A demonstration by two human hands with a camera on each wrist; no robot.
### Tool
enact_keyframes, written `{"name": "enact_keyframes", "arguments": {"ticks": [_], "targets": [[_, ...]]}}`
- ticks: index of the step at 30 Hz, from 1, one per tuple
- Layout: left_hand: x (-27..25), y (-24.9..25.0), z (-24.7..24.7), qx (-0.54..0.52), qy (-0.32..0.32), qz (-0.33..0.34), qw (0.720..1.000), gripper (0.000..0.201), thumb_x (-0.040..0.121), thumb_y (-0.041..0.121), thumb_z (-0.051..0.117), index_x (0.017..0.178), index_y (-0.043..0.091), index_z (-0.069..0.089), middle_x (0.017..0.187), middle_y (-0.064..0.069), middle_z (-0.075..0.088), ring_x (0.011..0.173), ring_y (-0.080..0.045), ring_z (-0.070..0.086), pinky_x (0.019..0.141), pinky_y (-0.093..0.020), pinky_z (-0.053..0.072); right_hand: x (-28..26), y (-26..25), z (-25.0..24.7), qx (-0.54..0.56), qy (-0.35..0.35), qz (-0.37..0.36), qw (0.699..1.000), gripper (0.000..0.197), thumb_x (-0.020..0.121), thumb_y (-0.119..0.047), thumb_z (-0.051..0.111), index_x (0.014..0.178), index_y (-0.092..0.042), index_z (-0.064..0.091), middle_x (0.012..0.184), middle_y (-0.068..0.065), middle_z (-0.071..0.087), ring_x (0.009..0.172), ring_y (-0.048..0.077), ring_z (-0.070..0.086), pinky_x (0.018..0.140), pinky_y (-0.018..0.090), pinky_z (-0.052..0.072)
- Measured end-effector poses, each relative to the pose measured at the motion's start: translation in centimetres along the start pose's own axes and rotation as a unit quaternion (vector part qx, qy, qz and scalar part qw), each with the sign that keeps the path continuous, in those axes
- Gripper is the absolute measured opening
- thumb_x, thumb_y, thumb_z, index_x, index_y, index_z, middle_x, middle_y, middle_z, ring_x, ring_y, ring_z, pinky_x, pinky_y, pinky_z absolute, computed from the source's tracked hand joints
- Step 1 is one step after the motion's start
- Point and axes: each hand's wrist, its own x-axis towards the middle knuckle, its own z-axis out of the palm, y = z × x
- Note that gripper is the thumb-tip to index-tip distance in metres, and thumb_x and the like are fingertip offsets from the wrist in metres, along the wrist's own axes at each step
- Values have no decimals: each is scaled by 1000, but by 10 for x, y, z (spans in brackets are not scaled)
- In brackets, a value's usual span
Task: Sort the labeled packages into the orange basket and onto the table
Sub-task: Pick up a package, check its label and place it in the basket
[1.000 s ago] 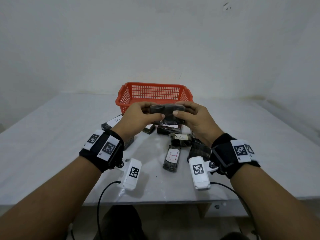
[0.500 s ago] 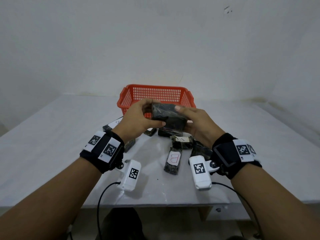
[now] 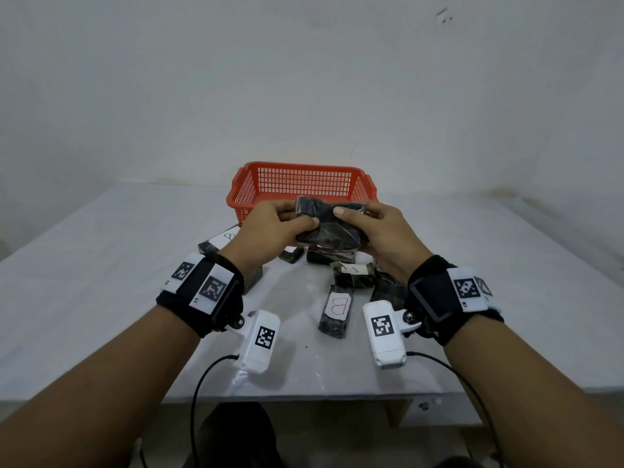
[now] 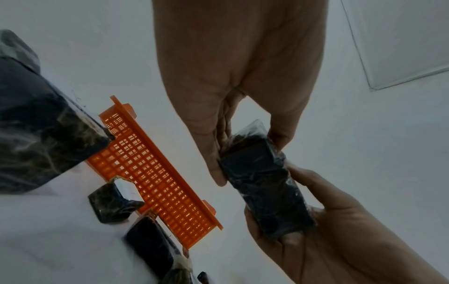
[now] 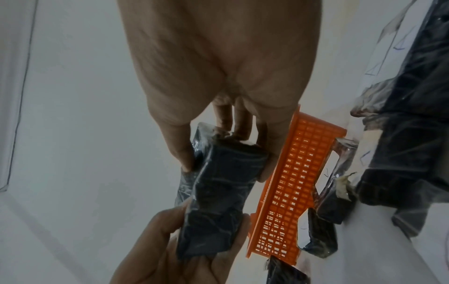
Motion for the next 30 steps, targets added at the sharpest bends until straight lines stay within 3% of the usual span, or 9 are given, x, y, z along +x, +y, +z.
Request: {"name": "enact_keyframes", "arguments": {"ticks": [2, 5, 9, 12, 15, 20, 24, 27, 30], "targets": [[0, 1, 1, -34, -5, -15, 999, 26, 97, 8, 68, 121, 1, 69, 113, -15, 77, 101, -26, 78, 90, -37, 63, 0, 0, 0, -11, 4, -8, 1000, 32, 88, -19, 80, 116, -4, 74, 110, 16, 78, 102, 32, 76, 95, 50, 59], [-1, 2, 2, -52, -1, -15, 999, 24, 99, 15, 67, 119, 2, 70, 113, -14, 77, 102, -25, 77, 89, -36, 63, 0, -1, -1, -11, -5, 7, 1000, 35, 88, -21, 80, 119, -5, 72, 112, 17, 77, 104, 34, 75, 90, 51, 61], [1, 2, -1, -24, 37, 6, 999, 21, 99, 15, 67, 116, 3, 73, 110, -12, 78, 101, -24, 77, 92, -39, 63, -4, -3, 0, -27, -47, 33, 998, 44, 83, -11, 83, 124, -8, 67, 116, 15, 75, 101, 32, 77, 82, 49, 64], [2, 2, -1, -32, 38, 5, 999, 23, 98, 15, 68, 118, 3, 72, 112, -12, 78, 103, -23, 77, 95, -44, 61, -4, -1, -1, -31, -39, 11, 999, 49, 79, -3, 85, 124, -7, 67, 117, 14, 76, 102, 30, 76, 85, 49, 63], [0, 2, 1, -49, 20, 9, 999, 29, 97, 21, 70, 121, 5, 71, 116, -11, 77, 105, -24, 77, 92, -39, 62, -2, -1, -2, -37, -41, -4, 998, 50, 78, -2, 86, 125, -8, 68, 117, 12, 76, 106, 28, 75, 87, 46, 63], [2, 3, -1, -43, 40, 7, 998, 32, 96, 20, 71, 121, 0, 70, 113, -14, 77, 103, -25, 77, 91, -37, 63, 0, -2, -1, -17, -24, 3, 1000, 37, 89, -16, 78, 122, -2, 68, 112, 18, 77, 102, 32, 76, 86, 47, 63], [2, 2, -2, -45, 9, -2, 999, 31, 96, 21, 72, 122, 5, 71, 115, -13, 77, 106, -26, 76, 92, -39, 62, 2, -1, -3, -34, -5, -19, 999, 35, 88, -20, 80, 117, -2, 71, 109, 17, 78, 100, 33, 77, 92, 52, 60], [3, 0, -3, -23, 35, -7, 999, 26, 96, 13, 70, 118, -2, 69, 112, -17, 76, 102, -29, 77, 90, -39, 63, 2, 0, -3, -55, -23, -18, 998, 37, 87, -14, 81, 120, -3, 69, 111, 16, 77, 103, 31, 76, 96, 50, 59], [5, -1, -6, -29, 27, -22, 999, 27, 95, 12, 71, 119, -1, 68, 116, -18, 75, 103, -28, 76, 94, -45, 62, 1, 2, -3, -74, -21, -24, 997, 37, 86, -6, 80, 120, -2, 67, 112, 16, 76, 102, 30, 76, 92, 48, 61]]}}
